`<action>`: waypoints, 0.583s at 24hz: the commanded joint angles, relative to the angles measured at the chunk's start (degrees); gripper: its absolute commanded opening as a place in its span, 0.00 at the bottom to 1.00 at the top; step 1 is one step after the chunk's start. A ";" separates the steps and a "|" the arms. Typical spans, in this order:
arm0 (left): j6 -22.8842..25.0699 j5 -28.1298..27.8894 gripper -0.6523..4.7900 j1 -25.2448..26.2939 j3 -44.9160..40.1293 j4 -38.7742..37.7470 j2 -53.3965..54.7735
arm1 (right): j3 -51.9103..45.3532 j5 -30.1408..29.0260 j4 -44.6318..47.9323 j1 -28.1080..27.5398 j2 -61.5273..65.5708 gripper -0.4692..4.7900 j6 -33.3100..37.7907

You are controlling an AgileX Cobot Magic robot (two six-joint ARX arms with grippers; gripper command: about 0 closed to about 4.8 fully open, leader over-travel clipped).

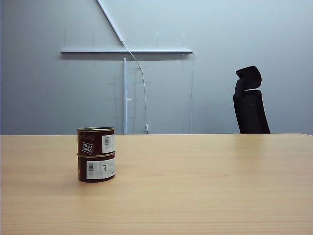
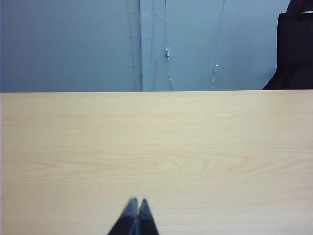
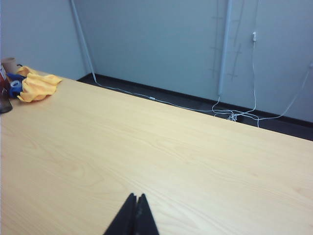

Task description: Stack a can of tomatoes on the right onto the can of tomatoes on the left.

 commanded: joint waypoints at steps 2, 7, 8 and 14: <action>0.42 0.15 0.12 0.00 0.11 0.70 0.09 | 0.20 1.73 -1.14 -0.31 -0.31 0.07 -4.92; 0.42 0.02 0.12 0.04 0.11 0.61 0.09 | -0.92 3.08 -10.91 -5.40 -5.46 0.07 -8.94; 0.42 0.31 0.12 0.04 0.11 0.59 0.09 | -1.86 3.06 -11.52 -6.64 -6.56 0.07 -8.92; 0.42 0.39 0.12 -0.02 0.11 0.57 0.09 | -16.50 3.04 -9.38 -18.97 -18.56 0.07 -8.76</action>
